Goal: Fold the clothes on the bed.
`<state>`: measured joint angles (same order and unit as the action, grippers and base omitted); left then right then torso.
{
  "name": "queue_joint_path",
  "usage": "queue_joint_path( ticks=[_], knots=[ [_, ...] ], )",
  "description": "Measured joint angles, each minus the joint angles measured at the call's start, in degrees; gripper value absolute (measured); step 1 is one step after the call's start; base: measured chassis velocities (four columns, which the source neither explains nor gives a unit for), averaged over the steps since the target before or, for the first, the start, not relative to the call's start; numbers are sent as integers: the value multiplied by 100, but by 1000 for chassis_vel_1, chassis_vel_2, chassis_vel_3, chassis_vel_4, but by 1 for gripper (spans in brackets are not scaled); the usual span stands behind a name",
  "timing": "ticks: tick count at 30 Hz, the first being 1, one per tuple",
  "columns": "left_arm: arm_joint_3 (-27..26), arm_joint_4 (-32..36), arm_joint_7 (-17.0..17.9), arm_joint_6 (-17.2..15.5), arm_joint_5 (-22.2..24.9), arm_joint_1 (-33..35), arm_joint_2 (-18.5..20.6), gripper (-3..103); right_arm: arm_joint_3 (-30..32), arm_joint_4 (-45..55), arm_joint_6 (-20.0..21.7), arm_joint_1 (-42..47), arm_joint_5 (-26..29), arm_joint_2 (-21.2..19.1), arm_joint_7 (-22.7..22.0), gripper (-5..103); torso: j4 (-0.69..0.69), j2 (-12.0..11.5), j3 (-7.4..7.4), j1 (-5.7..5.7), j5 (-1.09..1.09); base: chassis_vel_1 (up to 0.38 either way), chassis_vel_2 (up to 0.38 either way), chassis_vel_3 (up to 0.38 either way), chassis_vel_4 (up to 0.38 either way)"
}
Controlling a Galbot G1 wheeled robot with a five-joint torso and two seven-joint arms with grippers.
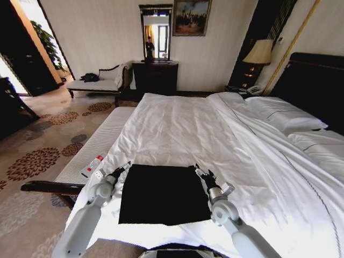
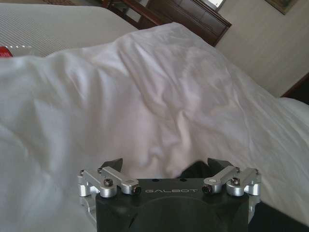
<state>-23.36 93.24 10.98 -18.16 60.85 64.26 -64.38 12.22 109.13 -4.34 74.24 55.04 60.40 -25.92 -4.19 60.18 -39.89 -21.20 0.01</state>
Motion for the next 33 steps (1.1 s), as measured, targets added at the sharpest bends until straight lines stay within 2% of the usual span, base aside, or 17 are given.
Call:
queue_joint_path(
  ticks=[4,7,9,10,13,16,19,22,24,27,31,32,33],
  knots=[
    [32,12,-130,95,-27,44,-23,82,0,-64,3,-40,0,22,-22,100,0,0,0,0,-1,0,0,0,0],
    [50,42,-153,104,-27,63,-39,77,0,-73,4,-45,0,37,-29,100,0,0,0,0,0,0,0,0,0],
    [81,54,-158,110,-36,71,-70,66,6,-74,4,-34,-4,45,-35,100,-1,0,0,0,0,0,0,0,0],
    [81,54,-158,110,-36,71,-70,66,6,-74,4,-34,-4,45,-35,100,-1,0,0,0,0,0,0,0,0],
    [129,17,-146,117,-95,53,-129,54,26,-72,4,3,-12,45,-40,100,-1,0,0,0,0,0,0,0,0],
    [157,-8,-132,120,-120,27,-186,59,44,-63,4,29,-17,45,-43,100,-1,0,0,0,0,0,0,0,0],
    [178,-17,-128,126,-138,3,-246,77,73,-41,4,71,-32,45,-47,100,-1,0,0,0,0,0,0,0,0],
    [176,-20,-121,141,-140,-9,-256,82,96,-29,4,100,-37,39,-50,100,-1,0,0,0,0,0,0,0,0],
    [150,-21,-105,160,-123,-23,-257,73,115,-28,2,111,-40,36,-58,100,-1,0,0,0,-1,0,0,0,0],
    [120,-10,-87,171,-81,-33,-254,68,126,-50,1,104,-40,43,-77,100,-1,1,0,0,-1,0,0,0,0],
    [86,38,-76,175,-33,-23,-225,46,109,-100,13,69,-49,110,-132,100,-1,0,0,0,-1,0,0,0,0],
    [86,38,-76,175,-33,-23,-225,46,109,-100,13,69,-49,110,-132,100,-1,0,0,0,-1,0,0,0,0],
    [80,39,-75,175,-31,-13,-219,40,98,-105,23,65,-59,130,-140,100,-1,0,0,0,-1,0,0,0,0]
  ],
)
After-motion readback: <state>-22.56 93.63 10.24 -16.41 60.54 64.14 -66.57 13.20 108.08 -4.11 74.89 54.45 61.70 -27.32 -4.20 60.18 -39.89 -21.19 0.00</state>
